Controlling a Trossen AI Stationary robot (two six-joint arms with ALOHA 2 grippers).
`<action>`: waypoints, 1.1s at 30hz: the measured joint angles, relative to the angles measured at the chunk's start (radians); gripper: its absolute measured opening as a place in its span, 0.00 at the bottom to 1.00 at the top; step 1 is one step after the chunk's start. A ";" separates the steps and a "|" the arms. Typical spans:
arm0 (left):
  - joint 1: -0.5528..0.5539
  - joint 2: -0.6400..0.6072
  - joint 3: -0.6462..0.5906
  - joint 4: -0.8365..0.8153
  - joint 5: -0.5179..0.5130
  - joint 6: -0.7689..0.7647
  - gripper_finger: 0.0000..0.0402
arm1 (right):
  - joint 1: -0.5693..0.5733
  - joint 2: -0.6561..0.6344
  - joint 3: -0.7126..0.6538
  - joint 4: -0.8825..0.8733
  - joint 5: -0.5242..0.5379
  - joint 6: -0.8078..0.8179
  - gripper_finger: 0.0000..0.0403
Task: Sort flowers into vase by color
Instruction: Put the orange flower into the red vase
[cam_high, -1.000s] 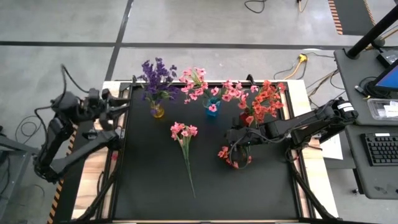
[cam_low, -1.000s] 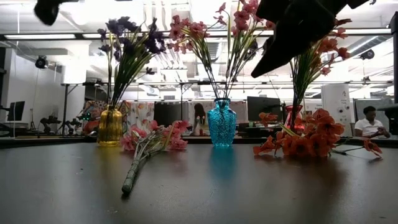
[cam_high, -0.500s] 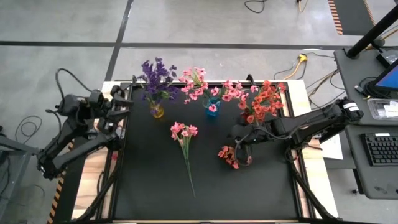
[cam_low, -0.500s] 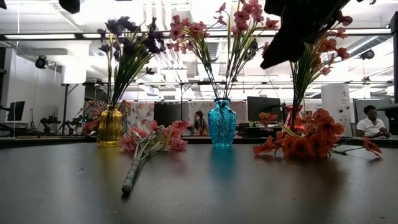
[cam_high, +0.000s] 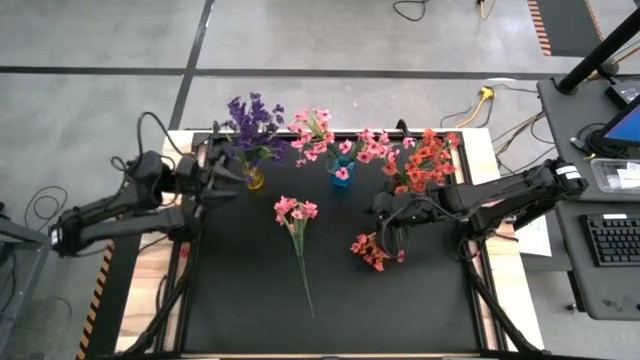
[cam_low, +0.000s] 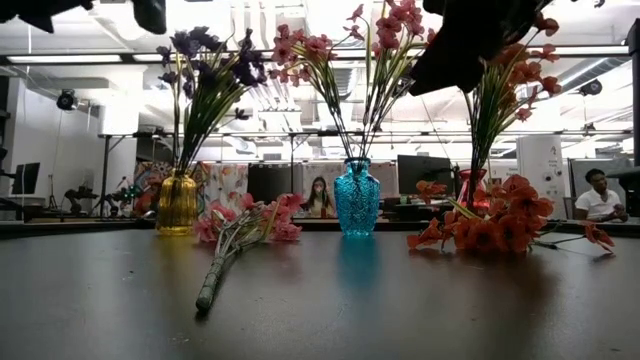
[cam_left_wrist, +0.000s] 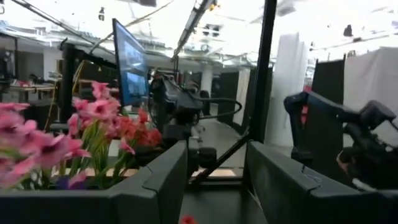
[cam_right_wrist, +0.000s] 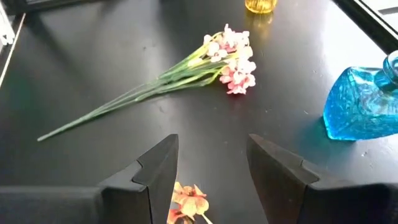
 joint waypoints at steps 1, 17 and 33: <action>-0.029 0.013 0.007 -0.001 -0.022 0.020 0.39 | -0.003 0.000 0.000 0.003 0.000 0.000 0.45; -0.477 0.177 0.030 -0.010 -0.427 0.230 0.39 | -0.003 0.000 0.000 0.009 -0.010 0.113 0.45; -0.558 0.319 0.030 0.016 -0.468 0.214 0.39 | 0.067 0.019 0.000 0.112 -0.134 0.299 0.45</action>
